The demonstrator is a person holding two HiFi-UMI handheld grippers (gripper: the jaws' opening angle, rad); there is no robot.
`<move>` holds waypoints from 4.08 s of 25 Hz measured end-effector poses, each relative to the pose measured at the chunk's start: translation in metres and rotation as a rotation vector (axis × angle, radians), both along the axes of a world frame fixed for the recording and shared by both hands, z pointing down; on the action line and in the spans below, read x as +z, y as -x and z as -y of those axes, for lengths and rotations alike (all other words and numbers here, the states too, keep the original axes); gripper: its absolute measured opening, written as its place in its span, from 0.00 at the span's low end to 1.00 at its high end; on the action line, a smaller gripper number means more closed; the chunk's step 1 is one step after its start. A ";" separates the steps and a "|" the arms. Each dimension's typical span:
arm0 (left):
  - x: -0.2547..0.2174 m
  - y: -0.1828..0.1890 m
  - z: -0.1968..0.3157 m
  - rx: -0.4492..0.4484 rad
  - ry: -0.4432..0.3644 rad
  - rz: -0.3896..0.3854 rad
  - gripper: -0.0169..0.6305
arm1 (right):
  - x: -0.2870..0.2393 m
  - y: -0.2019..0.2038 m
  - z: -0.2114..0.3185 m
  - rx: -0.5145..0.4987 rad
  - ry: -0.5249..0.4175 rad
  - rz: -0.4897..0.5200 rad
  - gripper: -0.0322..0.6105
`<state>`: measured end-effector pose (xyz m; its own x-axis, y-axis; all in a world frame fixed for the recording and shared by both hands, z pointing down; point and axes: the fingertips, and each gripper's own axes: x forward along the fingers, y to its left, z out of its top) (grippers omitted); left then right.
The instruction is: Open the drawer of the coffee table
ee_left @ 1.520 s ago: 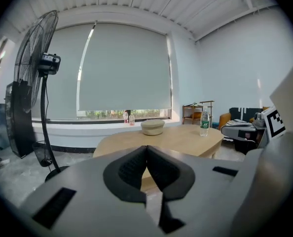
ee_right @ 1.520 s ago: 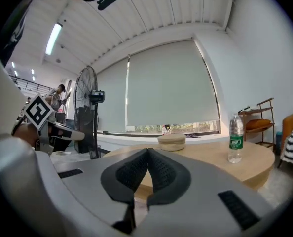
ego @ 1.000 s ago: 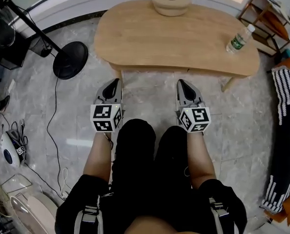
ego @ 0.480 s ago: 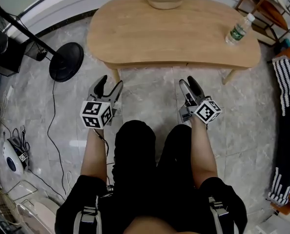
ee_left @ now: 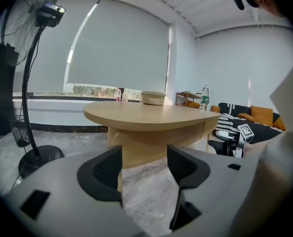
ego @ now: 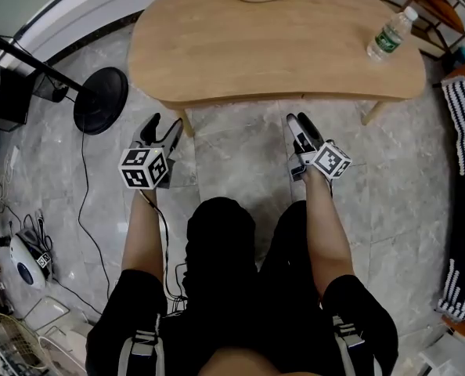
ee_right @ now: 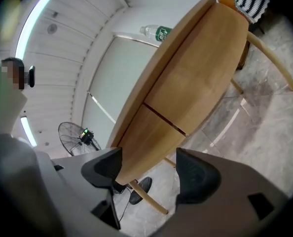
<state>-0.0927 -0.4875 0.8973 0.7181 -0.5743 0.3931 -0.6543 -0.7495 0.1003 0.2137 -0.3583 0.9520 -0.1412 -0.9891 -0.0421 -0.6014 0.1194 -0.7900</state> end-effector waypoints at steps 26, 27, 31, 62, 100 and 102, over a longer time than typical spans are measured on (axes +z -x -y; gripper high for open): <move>0.061 -0.028 0.071 0.111 0.027 -0.022 0.42 | 0.051 -0.046 0.068 0.037 -0.058 0.119 0.46; 0.061 -0.027 0.068 0.111 0.027 -0.026 0.42 | 0.049 -0.044 0.066 0.028 -0.063 0.126 0.46; 0.059 -0.022 0.060 0.100 0.033 -0.033 0.41 | 0.046 -0.040 0.059 -0.002 -0.049 0.145 0.45; 0.051 0.036 -0.083 0.079 0.027 0.022 0.40 | 0.046 0.019 -0.080 -0.288 0.029 0.020 0.30; -0.151 0.012 -0.126 -0.145 -0.247 -0.061 0.12 | -0.215 0.012 -0.106 0.280 -0.038 -0.858 0.09; -0.169 -0.002 -0.130 -0.154 -0.261 -0.085 0.09 | -0.231 0.032 -0.099 0.272 -0.058 -0.870 0.07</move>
<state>-0.0908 -0.3578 0.7281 0.6391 -0.7522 0.1602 -0.7594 -0.6502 -0.0232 0.1818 -0.2597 0.7206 0.0908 -0.9926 -0.0808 -0.9953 -0.0876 -0.0415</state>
